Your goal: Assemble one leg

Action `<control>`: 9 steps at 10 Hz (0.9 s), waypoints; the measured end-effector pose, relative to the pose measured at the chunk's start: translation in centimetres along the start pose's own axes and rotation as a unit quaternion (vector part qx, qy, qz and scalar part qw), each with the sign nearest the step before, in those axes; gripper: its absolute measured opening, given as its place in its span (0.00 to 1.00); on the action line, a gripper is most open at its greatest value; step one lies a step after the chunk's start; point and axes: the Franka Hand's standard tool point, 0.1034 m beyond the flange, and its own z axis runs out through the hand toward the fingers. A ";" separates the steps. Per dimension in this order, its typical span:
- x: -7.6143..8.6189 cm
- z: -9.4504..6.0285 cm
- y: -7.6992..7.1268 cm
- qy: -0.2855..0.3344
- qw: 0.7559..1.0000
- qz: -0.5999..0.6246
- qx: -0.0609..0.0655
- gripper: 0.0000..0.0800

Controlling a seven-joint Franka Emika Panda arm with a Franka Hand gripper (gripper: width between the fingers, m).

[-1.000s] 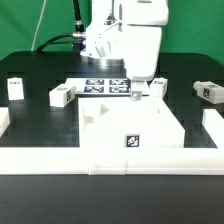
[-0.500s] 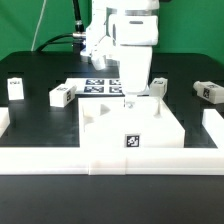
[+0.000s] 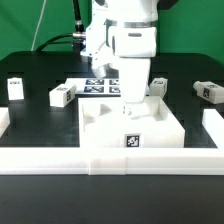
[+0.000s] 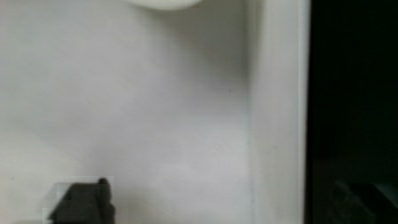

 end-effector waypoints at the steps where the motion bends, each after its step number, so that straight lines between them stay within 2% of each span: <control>1: 0.0 0.0 0.0 0.000 1.000 0.000 0.000 0.55; 2: 0.0 0.0 0.0 0.000 1.000 0.000 0.000 0.55; 4: 0.0 0.0 0.0 0.000 1.000 0.000 0.000 0.14; 5: 0.0 0.0 0.0 0.000 1.000 0.000 0.000 0.14; 6: 0.0 0.0 0.1 0.000 1.000 0.000 -0.002 0.07; 9: 0.0 -0.1 0.1 0.000 1.000 0.000 -0.002 0.07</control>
Offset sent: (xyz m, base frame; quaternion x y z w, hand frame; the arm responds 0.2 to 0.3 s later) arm 0.0000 0.0000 0.0000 0.0000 0.0000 0.0000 1.0000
